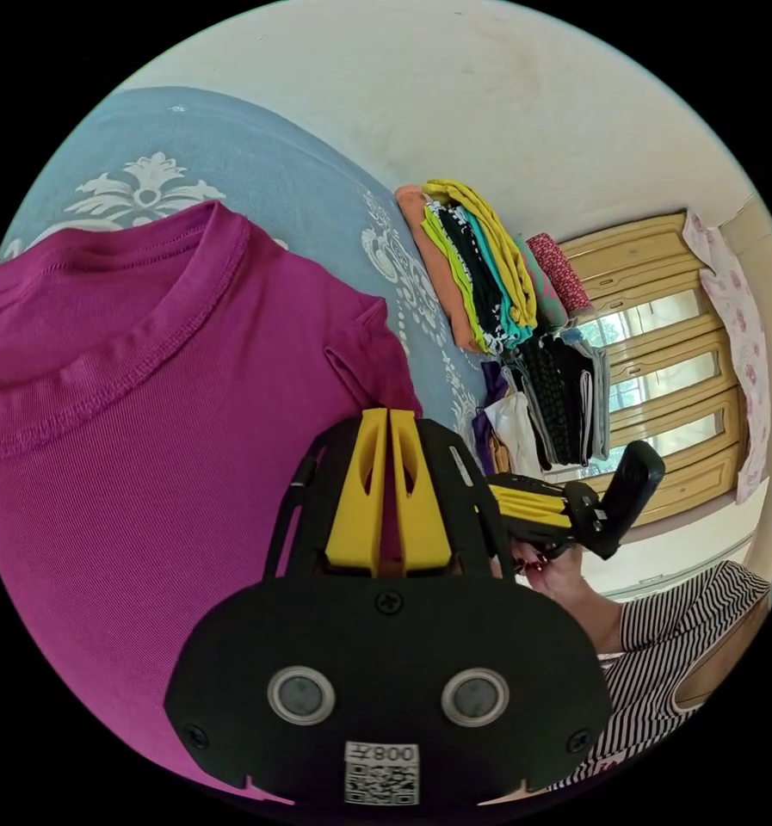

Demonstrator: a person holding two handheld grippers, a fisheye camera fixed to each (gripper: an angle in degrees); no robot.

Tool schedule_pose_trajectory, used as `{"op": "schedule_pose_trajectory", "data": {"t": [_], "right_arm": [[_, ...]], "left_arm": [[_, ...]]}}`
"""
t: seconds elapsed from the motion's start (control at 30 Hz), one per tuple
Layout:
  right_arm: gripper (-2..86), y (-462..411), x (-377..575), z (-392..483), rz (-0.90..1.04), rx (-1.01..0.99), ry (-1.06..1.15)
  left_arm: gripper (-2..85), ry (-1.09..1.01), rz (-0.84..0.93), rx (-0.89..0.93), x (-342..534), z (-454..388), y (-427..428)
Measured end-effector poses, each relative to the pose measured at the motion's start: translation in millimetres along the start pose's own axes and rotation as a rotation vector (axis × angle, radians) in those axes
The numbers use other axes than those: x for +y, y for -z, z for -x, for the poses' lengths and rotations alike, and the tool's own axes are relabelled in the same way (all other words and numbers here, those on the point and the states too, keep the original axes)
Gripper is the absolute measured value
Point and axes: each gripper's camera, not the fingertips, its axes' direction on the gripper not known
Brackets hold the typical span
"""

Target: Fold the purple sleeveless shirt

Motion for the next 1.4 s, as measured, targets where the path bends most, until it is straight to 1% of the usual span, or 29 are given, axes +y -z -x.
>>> {"op": "schedule_pose_trajectory", "data": {"t": [0.17,0.27,0.3,0.43,0.5,0.57,0.63,0.7,0.77,0.83,0.97,1.07,1.17,1.27,1.33,1.37,1.4], "right_arm": [[0.1,15.8,2.2,2.4,-0.045,-0.004,-0.022],[0.1,2.3,2.0,-3.4,0.031,-0.02,-0.047],[0.1,-1.1,3.2,-3.7,0.051,-0.021,-0.048],[0.1,8.5,17.5,-4.0,0.01,-0.048,-0.055],[0.1,12.3,22.3,-2.7,0.004,-0.049,-0.057],[0.1,17.1,27.3,2.6,0.004,-0.029,-0.047],[0.1,20.7,31.1,7.4,0.004,-0.009,-0.037],[0.1,24.2,34.7,11.7,0.005,0.007,-0.034],[0.1,28.9,40.9,17.2,-0.001,0.028,-0.029],[0.1,32.3,45.9,20.7,-0.009,0.04,-0.025],[0.1,40.8,55.2,23.6,-0.015,0.042,-0.031],[0.1,46.5,62.2,24.0,-0.023,0.035,-0.036],[0.1,52.3,69.3,26.9,-0.031,0.049,-0.036],[0.1,57.1,76.2,33.4,-0.041,0.089,-0.024],[0.1,59.6,79.9,36.5,-0.046,0.111,-0.015],[0.1,61.8,81.6,36.9,-0.043,0.116,-0.015],[0.1,63.2,82.2,36.5,-0.04,0.115,-0.019]], "left_arm": [[0.3,-0.007,0.006,-0.005,1.3,-7.3,-6.9],[0.3,-0.024,-0.003,-0.027,3.2,-16.4,-5.2],[0.3,-0.036,-0.026,-0.028,5.1,-21.9,-1.0],[0.2,-0.112,-0.106,-0.086,7.2,-48.8,11.6],[0.2,-0.169,-0.087,-0.117,1.8,-65.8,5.8],[0.2,-0.18,-0.084,-0.15,-1.3,-73.6,-0.5],[0.1,-0.183,-0.053,-0.156,-4.7,-76.0,-9.7],[0.1,-0.157,-0.013,-0.269,-5.4,-76.5,-18.3],[0.1,-0.149,-0.009,-0.26,-4.3,-78.4,-16.1],[0.1,-0.154,-0.034,-0.297,0.0,-86.2,-9.1],[0.1,-0.245,-0.036,-0.213,16.2,-113.4,2.9],[0.1,-0.27,0.074,-0.342,24.8,-119.7,-12.4],[0.1,-0.233,0.064,-0.297,29.6,-123.1,4.3],[0.1,-0.243,-0.006,-0.296,45.2,-134.9,29.1],[0.1,-0.216,0.065,-0.335,51.0,-132.5,28.2],[0.1,-0.211,0.075,-0.309,57.1,-129.9,32.9],[0.1,-0.178,0.032,-0.293,66.0,-129.6,48.6]]}}
